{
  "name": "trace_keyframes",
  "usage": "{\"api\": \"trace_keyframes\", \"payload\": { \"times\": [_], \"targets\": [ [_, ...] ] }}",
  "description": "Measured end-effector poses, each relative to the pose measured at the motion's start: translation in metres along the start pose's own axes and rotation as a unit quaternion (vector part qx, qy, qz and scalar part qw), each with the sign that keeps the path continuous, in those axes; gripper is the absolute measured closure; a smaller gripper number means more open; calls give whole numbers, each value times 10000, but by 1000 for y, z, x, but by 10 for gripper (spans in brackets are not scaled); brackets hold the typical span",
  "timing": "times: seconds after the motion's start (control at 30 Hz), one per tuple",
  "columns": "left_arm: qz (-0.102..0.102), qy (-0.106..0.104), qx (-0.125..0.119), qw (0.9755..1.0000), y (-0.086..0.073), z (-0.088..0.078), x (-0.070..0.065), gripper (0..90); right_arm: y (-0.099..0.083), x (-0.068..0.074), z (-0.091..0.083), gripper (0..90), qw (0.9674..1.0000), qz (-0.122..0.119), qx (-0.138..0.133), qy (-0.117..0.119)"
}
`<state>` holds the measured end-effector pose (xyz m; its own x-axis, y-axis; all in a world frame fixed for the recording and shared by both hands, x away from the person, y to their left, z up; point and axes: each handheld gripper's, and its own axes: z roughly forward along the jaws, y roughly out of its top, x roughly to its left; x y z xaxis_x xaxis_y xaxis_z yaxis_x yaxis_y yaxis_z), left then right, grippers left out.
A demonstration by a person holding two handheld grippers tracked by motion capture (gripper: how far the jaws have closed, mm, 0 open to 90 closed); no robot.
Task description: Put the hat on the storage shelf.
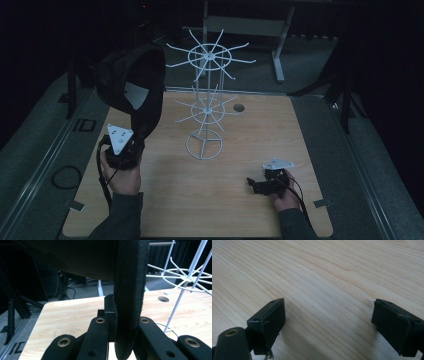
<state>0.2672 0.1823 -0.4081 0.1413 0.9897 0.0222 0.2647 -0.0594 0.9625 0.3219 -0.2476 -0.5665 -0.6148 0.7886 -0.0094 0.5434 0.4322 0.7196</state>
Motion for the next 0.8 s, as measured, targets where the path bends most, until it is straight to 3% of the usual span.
{"api": "trace_keyframes", "payload": {
  "times": [0.27, 0.8],
  "targets": [
    [159, 103, -70, 9998, 3, -2, -6, 866, 0, 0, 0, 117, 10000, 1, 0, 1],
    [239, 145, -70, 9996, 5, 2, -12, 866, 0, 0, 0, 117, 10000, -2, 0, -1]
  ]
}}
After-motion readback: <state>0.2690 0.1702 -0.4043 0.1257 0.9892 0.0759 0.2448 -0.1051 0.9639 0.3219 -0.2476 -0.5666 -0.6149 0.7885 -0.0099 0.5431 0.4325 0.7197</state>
